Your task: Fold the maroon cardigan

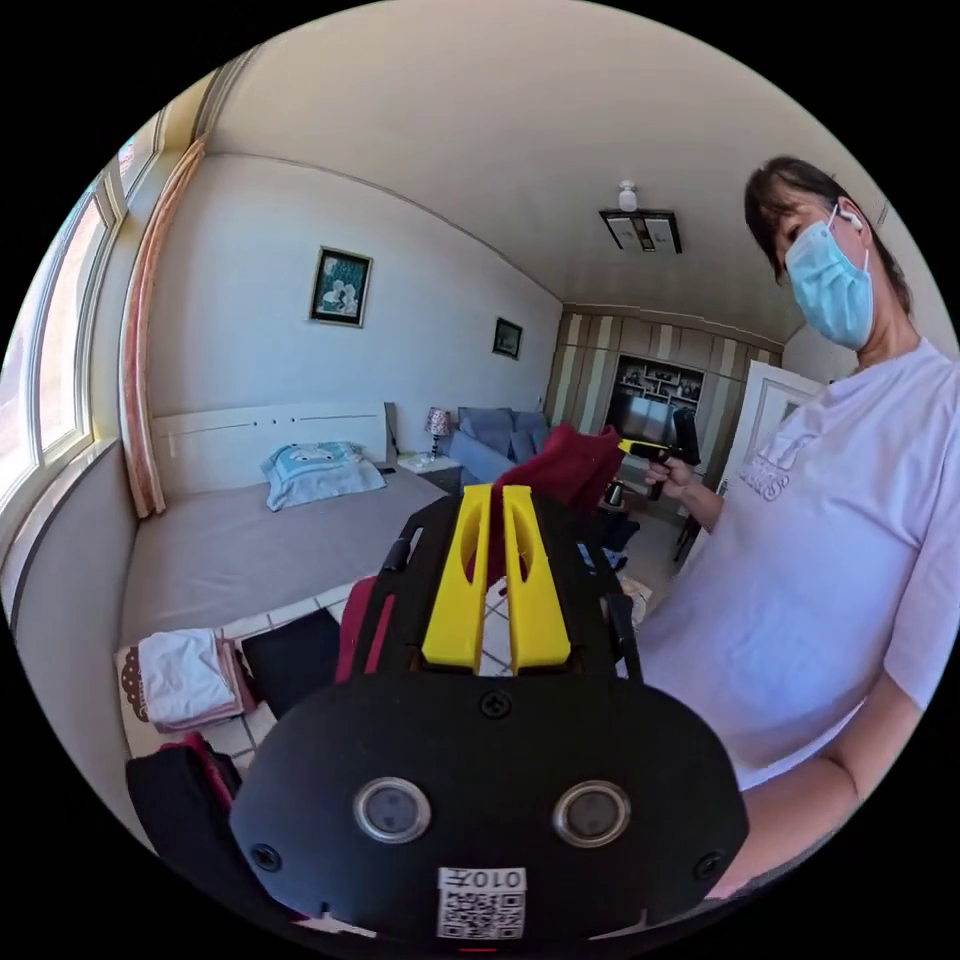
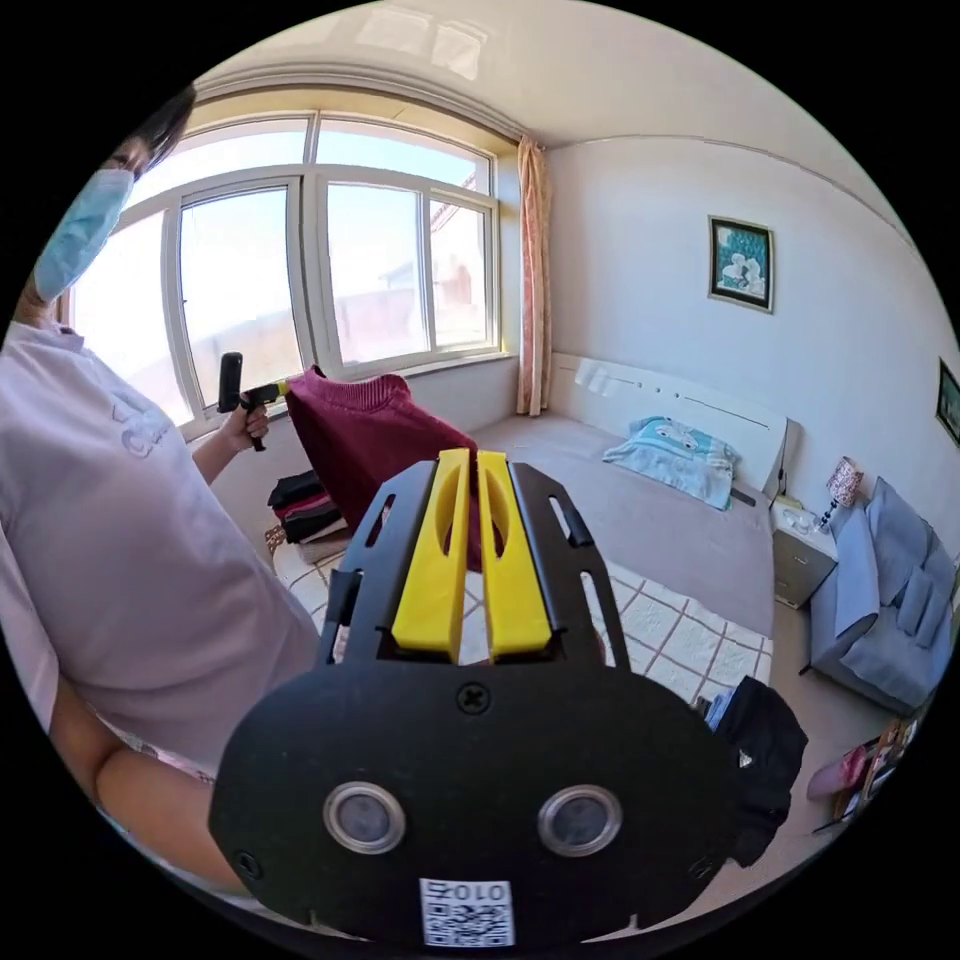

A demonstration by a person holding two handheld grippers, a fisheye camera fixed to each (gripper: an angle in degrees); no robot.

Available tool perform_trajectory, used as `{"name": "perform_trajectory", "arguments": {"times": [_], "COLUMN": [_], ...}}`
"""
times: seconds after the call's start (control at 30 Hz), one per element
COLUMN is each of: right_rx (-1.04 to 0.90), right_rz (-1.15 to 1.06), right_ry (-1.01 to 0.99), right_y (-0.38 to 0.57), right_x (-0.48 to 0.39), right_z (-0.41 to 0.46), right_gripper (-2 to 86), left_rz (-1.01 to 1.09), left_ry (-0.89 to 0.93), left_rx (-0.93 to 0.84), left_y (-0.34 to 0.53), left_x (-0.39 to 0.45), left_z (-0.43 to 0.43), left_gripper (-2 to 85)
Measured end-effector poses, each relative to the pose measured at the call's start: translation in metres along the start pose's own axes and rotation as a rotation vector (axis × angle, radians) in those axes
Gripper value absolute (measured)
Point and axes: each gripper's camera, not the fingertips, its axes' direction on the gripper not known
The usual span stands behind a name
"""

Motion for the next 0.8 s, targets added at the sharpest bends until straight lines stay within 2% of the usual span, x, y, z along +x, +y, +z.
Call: {"name": "perform_trajectory", "arguments": {"times": [0.1, 0.2, 0.3, 0.37, 0.43, 0.5, 0.57, 0.63, 0.67, 0.77, 0.8], "right_rx": [-0.113, -0.158, -0.143, -0.151, -0.199, -0.280, -0.325, -0.280, -0.239, -0.189, -0.185], "right_rz": [0.049, 0.099, 0.031, -0.021, -0.036, 0.049, 0.223, 0.335, 0.349, 0.237, 0.211], "right_ry": [-0.030, -0.044, -0.009, 0.030, 0.059, 0.051, -0.018, -0.076, -0.077, 0.050, 0.071], "right_y": [0.025, 0.030, 0.003, -0.025, -0.038, -0.042, -0.038, -0.042, -0.055, -0.106, -0.116], "right_x": [-0.008, -0.013, -0.010, 0.007, 0.028, 0.062, 0.113, 0.145, 0.157, 0.167, 0.169], "right_z": [0.003, -0.001, -0.007, 0.002, 0.027, 0.065, 0.113, 0.131, 0.134, 0.129, 0.127], "right_gripper": [1.2, 1.2, 1.2, 1.2, 1.3, 1.3, 1.3, 1.3, 1.3, 1.3, 1.3], "left_rz": [-0.089, -0.188, -0.163, -0.145, -0.150, -0.159, -0.276, -0.432, -0.447, -0.320, -0.217], "left_ry": [0.045, 0.076, 0.060, 0.050, 0.035, 0.058, 0.131, 0.210, 0.205, 0.141, 0.116], "left_rx": [-0.088, -0.041, 0.008, -0.018, -0.119, -0.212, -0.268, -0.255, -0.249, -0.227, -0.240], "left_y": [0.048, 0.077, 0.066, 0.049, 0.036, 0.042, 0.063, 0.085, 0.085, 0.043, 0.019], "left_x": [0.005, 0.006, 0.000, -0.015, -0.048, -0.080, -0.123, -0.174, -0.183, -0.198, -0.195], "left_z": [-0.010, -0.033, -0.057, -0.061, -0.046, -0.022, 0.006, 0.026, 0.027, 0.019, 0.013], "left_gripper": [0.0, 0.0, 0.0, 0.0, 0.0, 0.0, 0.0, 0.0, 0.0, 0.0, 0.0]}}
